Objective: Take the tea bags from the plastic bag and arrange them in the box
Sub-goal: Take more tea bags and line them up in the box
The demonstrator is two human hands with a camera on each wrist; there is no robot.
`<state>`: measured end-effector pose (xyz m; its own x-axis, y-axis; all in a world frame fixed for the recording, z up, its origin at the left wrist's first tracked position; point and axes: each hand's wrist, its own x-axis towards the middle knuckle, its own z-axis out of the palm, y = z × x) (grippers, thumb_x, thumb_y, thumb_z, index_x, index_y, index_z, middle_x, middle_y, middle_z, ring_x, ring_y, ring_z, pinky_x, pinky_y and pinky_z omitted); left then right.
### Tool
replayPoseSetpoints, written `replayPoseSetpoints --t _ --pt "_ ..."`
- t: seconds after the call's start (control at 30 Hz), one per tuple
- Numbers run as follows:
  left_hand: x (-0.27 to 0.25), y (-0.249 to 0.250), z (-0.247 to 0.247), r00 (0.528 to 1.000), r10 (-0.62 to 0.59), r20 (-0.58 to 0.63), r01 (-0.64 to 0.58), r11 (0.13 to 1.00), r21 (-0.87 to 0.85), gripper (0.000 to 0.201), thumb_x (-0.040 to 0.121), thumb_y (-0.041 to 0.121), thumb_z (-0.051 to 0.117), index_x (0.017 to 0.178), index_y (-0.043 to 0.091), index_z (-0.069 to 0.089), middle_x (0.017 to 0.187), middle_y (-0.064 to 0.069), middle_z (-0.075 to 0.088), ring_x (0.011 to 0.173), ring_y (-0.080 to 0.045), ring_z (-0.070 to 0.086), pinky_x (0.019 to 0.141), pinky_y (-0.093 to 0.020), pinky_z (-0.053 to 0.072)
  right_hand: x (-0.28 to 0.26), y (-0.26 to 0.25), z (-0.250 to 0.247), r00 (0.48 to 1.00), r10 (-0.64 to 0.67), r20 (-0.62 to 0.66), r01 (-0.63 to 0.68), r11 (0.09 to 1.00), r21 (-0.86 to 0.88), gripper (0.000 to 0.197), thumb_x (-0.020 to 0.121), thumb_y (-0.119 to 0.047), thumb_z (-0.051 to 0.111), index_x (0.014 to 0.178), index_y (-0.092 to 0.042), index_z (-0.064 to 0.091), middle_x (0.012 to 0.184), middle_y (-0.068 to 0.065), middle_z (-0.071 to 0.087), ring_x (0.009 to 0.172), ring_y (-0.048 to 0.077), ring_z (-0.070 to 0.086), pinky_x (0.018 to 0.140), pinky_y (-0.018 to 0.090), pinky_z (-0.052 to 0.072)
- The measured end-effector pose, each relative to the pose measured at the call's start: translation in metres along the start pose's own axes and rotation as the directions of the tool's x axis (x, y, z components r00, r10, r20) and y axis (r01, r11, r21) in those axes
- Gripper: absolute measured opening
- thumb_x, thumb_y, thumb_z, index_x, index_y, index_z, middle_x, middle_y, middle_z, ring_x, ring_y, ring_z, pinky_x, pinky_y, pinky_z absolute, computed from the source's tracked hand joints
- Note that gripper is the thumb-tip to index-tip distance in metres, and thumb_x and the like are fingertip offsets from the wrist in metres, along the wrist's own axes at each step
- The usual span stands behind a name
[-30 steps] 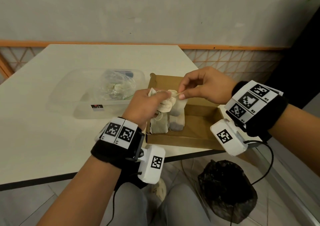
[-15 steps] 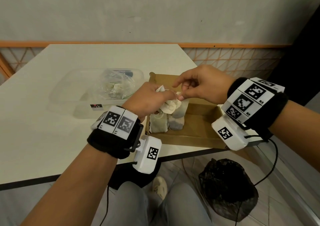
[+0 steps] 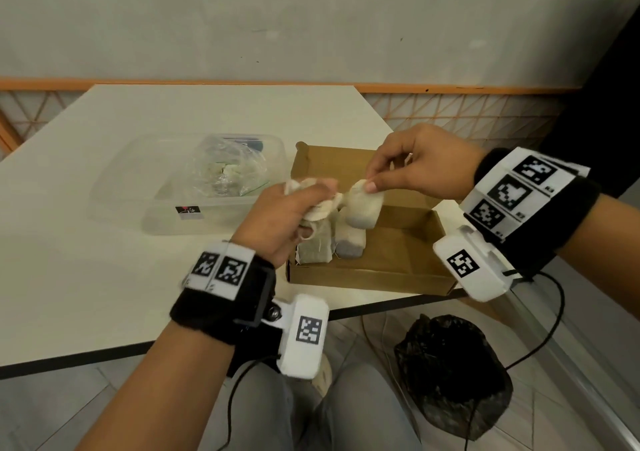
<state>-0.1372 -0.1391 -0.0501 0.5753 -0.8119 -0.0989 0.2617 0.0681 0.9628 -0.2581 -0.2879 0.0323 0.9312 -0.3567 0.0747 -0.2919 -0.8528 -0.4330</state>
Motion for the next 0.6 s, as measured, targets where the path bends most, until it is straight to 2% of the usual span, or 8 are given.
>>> replayPoseSetpoints --t 0.07,0.13,0.2,0.27,0.33,0.43,0.6 --pt "-0.003 -0.01 -0.015 0.997 -0.063 0.034 0.069 0.962 -0.265 0.011 0.084 0.017 0.062 0.09 0.012 0.069 0.062 0.003 0.056 0.046 -0.005 0.044 0.036 -0.014 0.033 -0.002 0.004 -0.008 0.997 0.057 0.052 -0.055 0.997 -0.05 0.014 0.074 -0.033 0.074 0.084 -0.025 0.071 0.083 -0.01 0.063 0.068 0.001 0.049 0.059 0.003 0.035" --pt "-0.008 -0.023 -0.029 0.994 -0.103 0.04 0.109 0.885 -0.452 0.011 0.074 0.022 0.068 0.081 0.014 0.073 0.066 0.003 0.056 0.048 -0.004 0.045 0.037 -0.013 0.032 -0.006 0.009 -0.013 0.981 0.125 0.148 -0.112 0.99 -0.09 0.011 0.072 -0.035 0.074 0.08 -0.029 0.071 0.08 -0.011 0.063 0.071 0.002 0.05 0.063 0.01 0.035" --pt "-0.01 -0.036 -0.041 0.993 -0.106 0.042 0.111 0.808 -0.579 0.027 0.054 0.022 0.085 0.078 0.015 0.074 0.066 0.003 0.058 0.045 -0.004 0.047 0.034 -0.012 0.03 -0.008 0.015 -0.009 0.952 0.192 0.239 -0.172 0.98 -0.104 0.006 0.072 -0.035 0.074 0.076 -0.031 0.072 0.077 -0.011 0.064 0.074 0.004 0.052 0.065 0.017 0.035" --pt "-0.013 -0.043 -0.046 0.994 -0.106 0.013 0.089 0.762 -0.641 0.044 0.038 0.018 0.093 0.077 0.014 0.073 0.066 0.002 0.056 0.042 -0.004 0.045 0.029 -0.013 0.029 -0.007 0.022 0.001 0.927 0.247 0.283 -0.225 0.968 -0.108 0.004 0.074 -0.033 0.074 0.073 -0.033 0.07 0.073 -0.015 0.063 0.075 0.003 0.053 0.065 0.017 0.035" --pt "-0.012 -0.044 -0.047 0.991 -0.126 -0.044 0.071 0.777 -0.626 0.036 0.045 0.017 0.088 0.076 0.012 0.07 0.067 0.001 0.052 0.04 -0.004 0.044 0.028 -0.013 0.027 -0.001 0.03 0.012 0.921 0.285 0.265 -0.259 0.957 -0.13 0.008 0.075 -0.03 0.075 0.071 -0.033 0.068 0.069 -0.018 0.06 0.073 0.001 0.051 0.063 0.016 0.034" --pt "-0.015 -0.043 -0.044 0.985 -0.131 -0.108 0.048 0.826 -0.562 0.015 0.071 0.018 0.065 0.084 0.012 0.063 0.073 0.001 0.048 0.042 -0.003 0.046 0.028 -0.012 0.027 0.01 0.039 0.024 0.924 0.306 0.23 -0.281 0.95 -0.135 0.012 0.074 -0.029 0.075 0.069 -0.034 0.066 0.069 -0.017 0.059 0.072 0.002 0.05 0.061 0.018 0.034" --pt "-0.018 -0.046 -0.041 0.987 -0.102 -0.124 0.019 0.841 -0.541 0.015 0.075 0.02 0.059 0.088 0.013 0.061 0.075 0.002 0.047 0.044 -0.003 0.046 0.029 -0.011 0.027 0.023 0.049 0.026 0.936 0.301 0.183 -0.282 0.951 -0.126 0.005 0.077 -0.029 0.072 0.081 -0.026 0.071 0.074 -0.015 0.06 0.075 0.003 0.05 0.066 0.018 0.037"
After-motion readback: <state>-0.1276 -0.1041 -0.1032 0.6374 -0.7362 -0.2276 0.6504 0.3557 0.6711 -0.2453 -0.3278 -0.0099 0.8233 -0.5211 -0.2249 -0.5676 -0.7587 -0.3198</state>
